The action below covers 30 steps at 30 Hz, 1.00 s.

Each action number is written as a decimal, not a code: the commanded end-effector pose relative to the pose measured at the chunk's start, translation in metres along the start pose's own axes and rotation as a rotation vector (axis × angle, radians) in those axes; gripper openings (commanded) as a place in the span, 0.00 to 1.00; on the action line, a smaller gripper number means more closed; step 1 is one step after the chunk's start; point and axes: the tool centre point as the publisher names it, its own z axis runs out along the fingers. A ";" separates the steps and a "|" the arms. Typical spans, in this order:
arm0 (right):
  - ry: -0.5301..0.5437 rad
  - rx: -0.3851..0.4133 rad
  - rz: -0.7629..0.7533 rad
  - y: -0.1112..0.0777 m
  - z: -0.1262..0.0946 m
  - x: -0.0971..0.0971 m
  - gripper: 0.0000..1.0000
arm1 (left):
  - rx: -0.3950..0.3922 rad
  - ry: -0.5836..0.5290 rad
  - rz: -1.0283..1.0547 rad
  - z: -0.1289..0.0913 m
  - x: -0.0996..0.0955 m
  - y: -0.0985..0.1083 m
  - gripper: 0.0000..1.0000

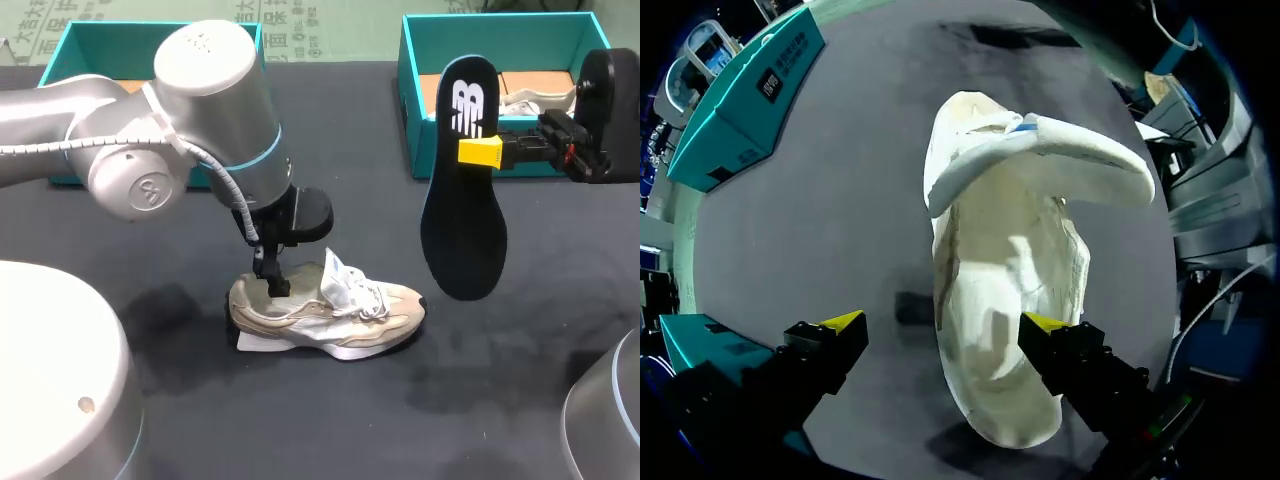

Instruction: Take the shoe out of the shoebox, open the shoe tongue, remove and reinsert the insole, then place the shoe into the shoebox

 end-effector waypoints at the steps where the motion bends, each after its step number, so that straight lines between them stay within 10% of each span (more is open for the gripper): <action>1: -0.002 0.001 0.001 -0.001 0.000 0.000 0.00 | -0.009 0.010 -0.003 0.020 -0.002 -0.012 1.00; 19: -0.002 0.001 0.001 -0.001 0.000 0.000 0.00 | -0.042 0.025 -0.036 0.048 -0.001 -0.014 0.39; 22: -0.002 0.001 0.001 -0.001 0.000 0.000 0.00 | -0.043 0.027 -0.036 0.048 -0.001 -0.013 0.00; 30: -0.002 0.001 0.001 -0.001 0.000 0.000 0.00 | -0.022 0.061 -0.006 0.040 0.004 -0.009 0.00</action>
